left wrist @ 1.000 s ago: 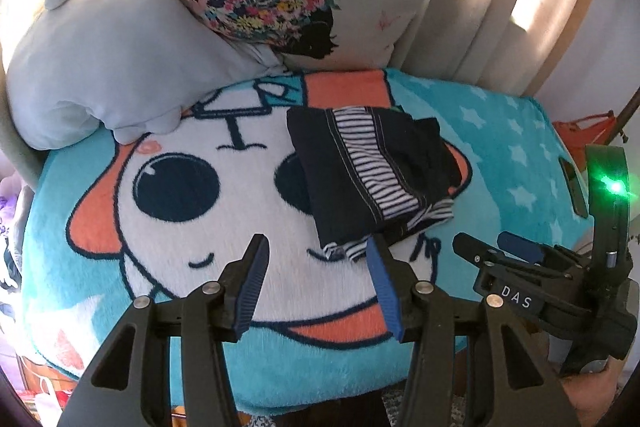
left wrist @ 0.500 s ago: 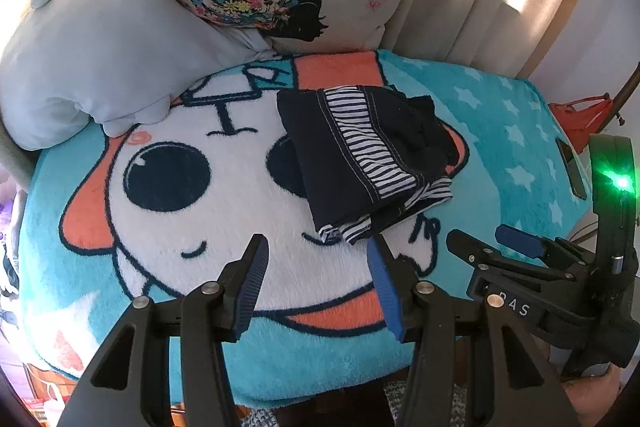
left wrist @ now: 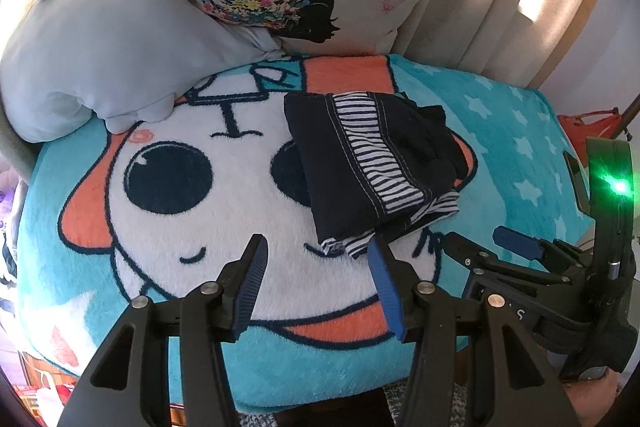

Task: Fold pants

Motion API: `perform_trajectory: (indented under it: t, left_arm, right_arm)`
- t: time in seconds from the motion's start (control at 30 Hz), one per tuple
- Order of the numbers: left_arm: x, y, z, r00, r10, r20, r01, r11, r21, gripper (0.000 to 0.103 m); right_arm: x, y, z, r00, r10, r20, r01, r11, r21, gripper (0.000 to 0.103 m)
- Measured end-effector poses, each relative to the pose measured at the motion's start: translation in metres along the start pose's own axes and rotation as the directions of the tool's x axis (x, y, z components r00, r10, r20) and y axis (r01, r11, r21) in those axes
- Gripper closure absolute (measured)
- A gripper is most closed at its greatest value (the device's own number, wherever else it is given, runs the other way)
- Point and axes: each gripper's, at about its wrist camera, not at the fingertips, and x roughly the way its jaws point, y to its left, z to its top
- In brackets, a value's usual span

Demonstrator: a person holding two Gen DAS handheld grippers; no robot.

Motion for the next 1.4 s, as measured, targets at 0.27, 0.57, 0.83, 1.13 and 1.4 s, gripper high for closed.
perform_trajectory:
  t: [0.27,0.57,0.83,1.13,1.4]
  left_arm:
    - [0.01,-0.011,0.006,1.0,0.007,-0.009,-0.008,0.999,-0.039,0.052]
    - [0.026,-0.035,0.011,0.999,0.014,-0.031,-0.016,0.997,-0.072,0.052]
    - [0.036,-0.052,0.011,0.998,0.036,-0.048,-0.041,0.995,-0.095,0.052]
    - [0.038,-0.061,0.014,0.997,0.063,-0.054,-0.068,0.993,-0.093,0.052]
    - [0.019,-0.057,0.016,0.992,0.124,-0.007,-0.124,0.987,-0.106,0.052]
  right_arm:
    - [0.008,-0.012,0.013,1.0,0.011,-0.009,-0.012,0.999,-0.036,0.031]
    - [0.02,-0.039,0.025,0.999,0.01,-0.035,-0.012,0.998,-0.059,0.031]
    - [0.03,-0.065,0.034,0.998,0.027,-0.055,-0.031,0.997,-0.065,0.03]
    - [0.033,-0.073,0.041,0.997,0.056,-0.056,-0.061,0.994,-0.091,0.03]
    - [0.03,-0.068,0.054,0.996,0.085,-0.031,-0.088,0.992,-0.096,0.03]
